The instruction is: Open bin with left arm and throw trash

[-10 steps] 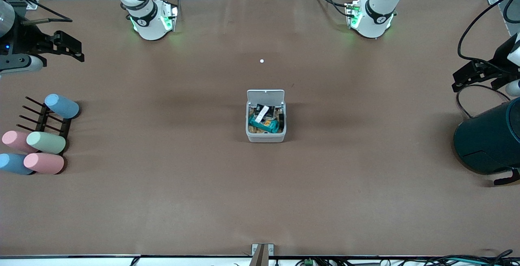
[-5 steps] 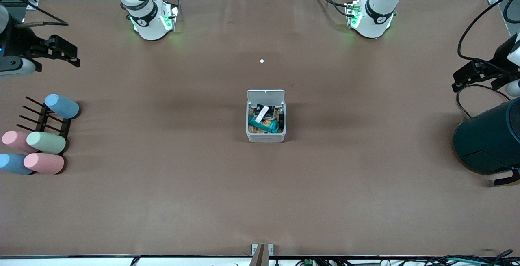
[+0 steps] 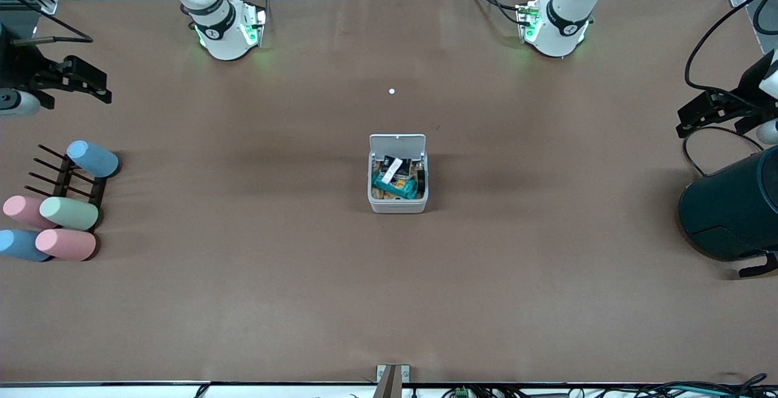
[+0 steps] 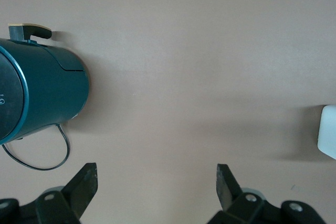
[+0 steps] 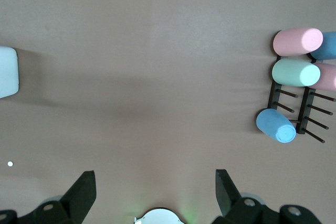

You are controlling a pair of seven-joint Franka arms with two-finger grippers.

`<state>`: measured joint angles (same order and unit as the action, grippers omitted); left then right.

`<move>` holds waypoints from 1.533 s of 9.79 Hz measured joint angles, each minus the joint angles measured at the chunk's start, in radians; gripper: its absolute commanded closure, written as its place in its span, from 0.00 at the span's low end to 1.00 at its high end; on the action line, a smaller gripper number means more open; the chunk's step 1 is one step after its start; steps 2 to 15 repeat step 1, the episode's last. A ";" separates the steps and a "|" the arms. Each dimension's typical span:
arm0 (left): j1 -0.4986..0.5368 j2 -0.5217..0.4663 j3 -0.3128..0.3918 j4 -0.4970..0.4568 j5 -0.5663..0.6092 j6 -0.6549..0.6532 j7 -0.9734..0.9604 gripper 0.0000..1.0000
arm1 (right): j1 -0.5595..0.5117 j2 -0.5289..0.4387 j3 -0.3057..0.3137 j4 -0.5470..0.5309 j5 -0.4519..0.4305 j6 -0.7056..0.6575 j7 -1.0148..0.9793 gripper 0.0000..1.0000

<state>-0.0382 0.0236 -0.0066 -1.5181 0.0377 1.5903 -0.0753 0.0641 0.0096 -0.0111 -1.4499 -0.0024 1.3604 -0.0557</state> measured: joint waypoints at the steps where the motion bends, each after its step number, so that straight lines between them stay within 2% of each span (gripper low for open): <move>1: 0.000 0.000 0.000 0.000 0.000 0.000 0.000 0.00 | 0.005 0.000 -0.008 0.000 0.000 0.000 0.000 0.00; 15: 0.000 0.000 0.000 0.000 0.000 0.000 0.000 0.00 | 0.005 0.000 -0.008 0.000 0.000 0.000 0.000 0.00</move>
